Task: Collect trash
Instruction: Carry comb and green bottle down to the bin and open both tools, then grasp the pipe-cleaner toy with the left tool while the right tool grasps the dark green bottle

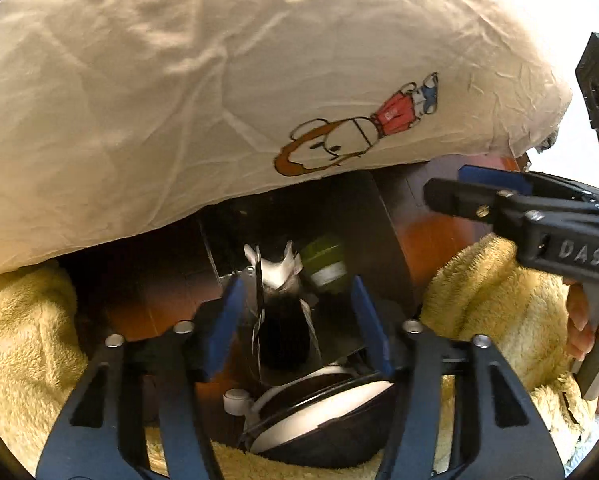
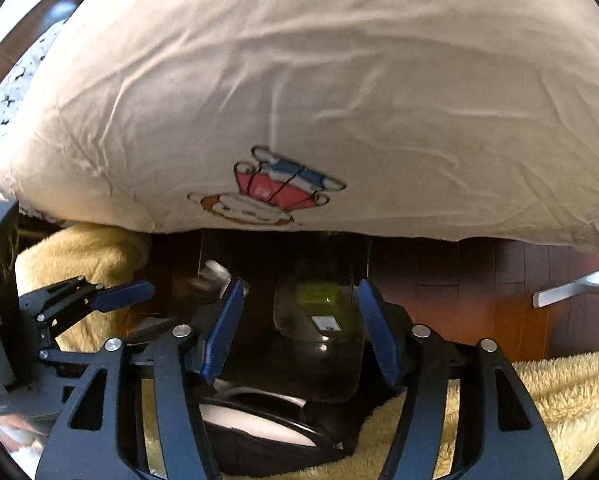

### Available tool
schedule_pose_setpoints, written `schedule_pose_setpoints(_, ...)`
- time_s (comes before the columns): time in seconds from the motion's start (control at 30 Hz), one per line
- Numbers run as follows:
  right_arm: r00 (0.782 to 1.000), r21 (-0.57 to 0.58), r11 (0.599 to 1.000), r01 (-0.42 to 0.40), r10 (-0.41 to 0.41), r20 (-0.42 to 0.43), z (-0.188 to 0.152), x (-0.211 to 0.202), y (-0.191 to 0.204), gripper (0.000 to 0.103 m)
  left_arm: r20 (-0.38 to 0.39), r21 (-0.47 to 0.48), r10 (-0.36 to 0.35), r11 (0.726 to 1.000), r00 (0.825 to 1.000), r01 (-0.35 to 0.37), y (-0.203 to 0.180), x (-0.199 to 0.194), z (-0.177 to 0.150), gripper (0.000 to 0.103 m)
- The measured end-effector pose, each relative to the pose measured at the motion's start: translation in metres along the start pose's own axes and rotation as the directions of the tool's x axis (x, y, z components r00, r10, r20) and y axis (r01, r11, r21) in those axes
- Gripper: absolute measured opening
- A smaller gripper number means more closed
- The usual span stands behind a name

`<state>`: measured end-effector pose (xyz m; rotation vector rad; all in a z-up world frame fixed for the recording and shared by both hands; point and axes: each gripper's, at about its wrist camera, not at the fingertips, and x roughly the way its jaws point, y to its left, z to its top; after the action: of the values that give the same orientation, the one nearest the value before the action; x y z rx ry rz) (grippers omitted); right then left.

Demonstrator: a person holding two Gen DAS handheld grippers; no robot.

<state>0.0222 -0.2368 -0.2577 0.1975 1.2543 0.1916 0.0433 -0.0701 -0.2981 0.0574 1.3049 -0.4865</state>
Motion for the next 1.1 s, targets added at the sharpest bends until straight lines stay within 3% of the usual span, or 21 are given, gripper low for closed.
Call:
schedule_pose_setpoints(0.13,0.999,0.009,1.000,0.002,-0.003,0.038,0.003,-0.012,-0.003,0.065,0.027,-0.016,0.021,1.000,0.999,-0.020,0.006,-0.013,-0.001,0.067)
schedule_pose_setpoints(0.23,0.995,0.008,1.000,0.009,-0.010,0.103,0.008,-0.032,-0.001,0.073,0.069,-0.016,0.042,0.999,0.997,-0.041,0.010,-0.029,0.000,0.076)
schedule_pose_setpoints(0.33,0.978,-0.008,1.000,0.013,-0.011,0.208,0.015,-0.063,0.000,0.077,0.136,-0.013,0.057,0.998,0.989,-0.056,0.009,-0.054,0.005,0.084)
schedule_pose_setpoints(0.4,0.958,-0.011,0.999,0.044,-0.039,0.285,0.021,-0.085,0.001,0.089,0.187,-0.018,0.081,0.997,0.979,-0.079,0.011,-0.073,0.010,0.088)
schedule_pose_setpoints(0.53,0.915,-0.021,0.993,0.113,-0.096,0.392,0.040,-0.121,-0.001,0.091,0.283,-0.023,0.126,0.992,0.951,-0.124,0.010,-0.107,0.023,0.091)
schedule_pose_setpoints(0.73,0.864,-0.005,0.981,0.194,-0.168,0.474,0.077,-0.145,-0.007,0.093,0.373,-0.010,0.172,0.983,0.912,-0.182,0.015,-0.139,0.053,0.093)
schedule_pose_setpoints(0.87,0.849,0.036,0.981,0.192,-0.184,0.496,0.109,-0.146,-0.013,0.093,0.410,-0.021,0.176,0.983,0.895,-0.184,0.018,-0.147,0.082,0.093)
schedule_pose_setpoints(1.1,0.822,0.078,0.971,0.227,-0.235,0.518,0.168,-0.131,-0.022,0.093,0.434,-0.046,0.182,0.982,0.882,-0.181,0.022,-0.145,0.116,0.093)
